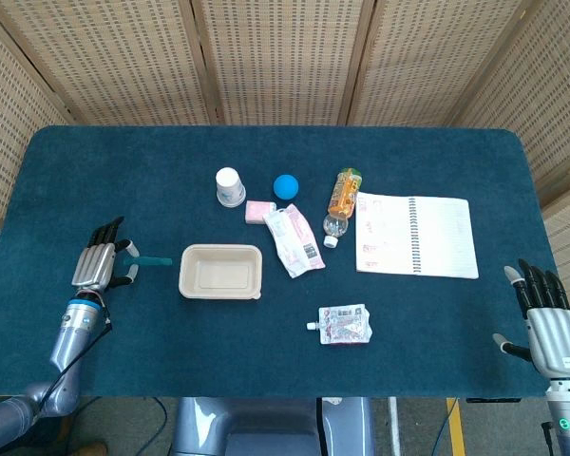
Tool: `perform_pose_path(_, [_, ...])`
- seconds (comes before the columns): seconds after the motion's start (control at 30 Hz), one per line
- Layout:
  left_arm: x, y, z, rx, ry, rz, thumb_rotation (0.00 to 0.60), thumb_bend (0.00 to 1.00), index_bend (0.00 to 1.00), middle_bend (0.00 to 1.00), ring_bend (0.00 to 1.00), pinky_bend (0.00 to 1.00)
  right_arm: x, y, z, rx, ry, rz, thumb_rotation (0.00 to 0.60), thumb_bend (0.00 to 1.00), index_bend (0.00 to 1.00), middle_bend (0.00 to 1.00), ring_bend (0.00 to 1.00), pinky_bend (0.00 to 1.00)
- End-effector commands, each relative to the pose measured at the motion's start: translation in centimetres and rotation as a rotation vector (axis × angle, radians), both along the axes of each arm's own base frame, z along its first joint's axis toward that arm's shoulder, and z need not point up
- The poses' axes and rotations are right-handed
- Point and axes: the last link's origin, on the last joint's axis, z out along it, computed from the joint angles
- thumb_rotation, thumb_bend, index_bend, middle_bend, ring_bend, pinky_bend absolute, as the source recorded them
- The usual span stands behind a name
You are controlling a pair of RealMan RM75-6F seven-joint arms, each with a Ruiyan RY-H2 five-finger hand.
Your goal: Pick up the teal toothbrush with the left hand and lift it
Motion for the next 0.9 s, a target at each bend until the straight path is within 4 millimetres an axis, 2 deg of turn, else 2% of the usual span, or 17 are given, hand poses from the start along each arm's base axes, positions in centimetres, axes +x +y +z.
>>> perform_pose_path(0.03, [1.6, -0.4, 1.6, 0.038, -0.084, -0.082, 0.600, 0.57, 0.73, 0.00, 0.00, 0.00, 0.1, -0.2, 0.1, -0.003, -0.020, 0.003, 0.600, 0.00, 0.00, 0.00, 0.00, 0.00])
perform_pose_path(0.2, [4.8, -0.5, 2.2, 0.027, -0.217, -0.186, 0.600, 0.56, 0.74, 0.00, 0.00, 0.00, 0.5, -1.1, 0.5, -0.003, -0.077, 0.029, 0.600, 0.00, 0.02, 0.00, 0.00, 0.00])
perform_pose_path(0.37, [9.1, -0.5, 1.2, -0.057, -0.362, -0.253, 0.600, 0.56, 0.74, 0.00, 0.00, 0.00, 1.9, -2.9, 1.0, 0.037, -0.153, 0.091, 0.600, 0.00, 0.08, 0.00, 0.00, 0.00])
perform_pose_path(0.43, [11.2, -0.4, 0.6, -0.112, -0.408, -0.278, 0.600, 0.56, 0.74, 0.00, 0.00, 0.00, 2.8, -3.9, 1.3, 0.065, -0.220, 0.121, 0.600, 0.00, 0.10, 0.00, 0.00, 0.00])
perform_pose_path(0.47, [14.0, -0.4, -0.5, -0.179, -0.474, -0.310, 0.600, 0.56, 0.74, 0.00, 0.00, 0.00, 4.1, -4.9, 1.4, 0.088, -0.312, 0.160, 0.600, 0.00, 0.12, 0.00, 0.00, 0.00])
perform_pose_path(0.5, [15.5, 0.0, -1.2, -0.209, -0.508, -0.316, 0.600, 0.56, 0.74, 0.00, 0.00, 0.00, 4.7, -5.7, 1.6, 0.110, -0.360, 0.177, 0.600, 0.00, 0.14, 0.00, 0.00, 0.00])
perform_pose_path(0.57, [17.5, 0.6, -2.1, -0.223, -0.537, -0.325, 0.600, 0.55, 0.74, 0.00, 0.00, 0.00, 5.7, -6.7, 2.0, 0.134, -0.408, 0.210, 0.600, 0.00, 0.17, 0.00, 0.00, 0.00])
perform_pose_path(0.67, [19.3, 1.2, -3.1, -0.220, -0.572, -0.335, 0.600, 0.55, 0.74, 0.00, 0.00, 0.00, 6.7, -7.6, 2.3, 0.145, -0.435, 0.246, 0.600, 0.00, 0.21, 0.00, 0.00, 0.00])
perform_pose_path(0.7, [20.6, 1.3, -3.8, -0.238, -0.599, -0.343, 0.600, 0.55, 0.74, 0.00, 0.00, 0.00, 7.5, -8.1, 2.4, 0.149, -0.442, 0.273, 0.600, 0.00, 0.23, 0.00, 0.00, 0.00])
perform_pose_path(0.9, [24.9, 1.8, -6.3, -0.306, -0.684, -0.346, 0.600, 0.55, 0.74, 0.00, 0.00, 0.00, 10.5, -10.0, 2.2, 0.186, -0.416, 0.349, 0.600, 0.00, 0.30, 0.00, 0.00, 0.00])
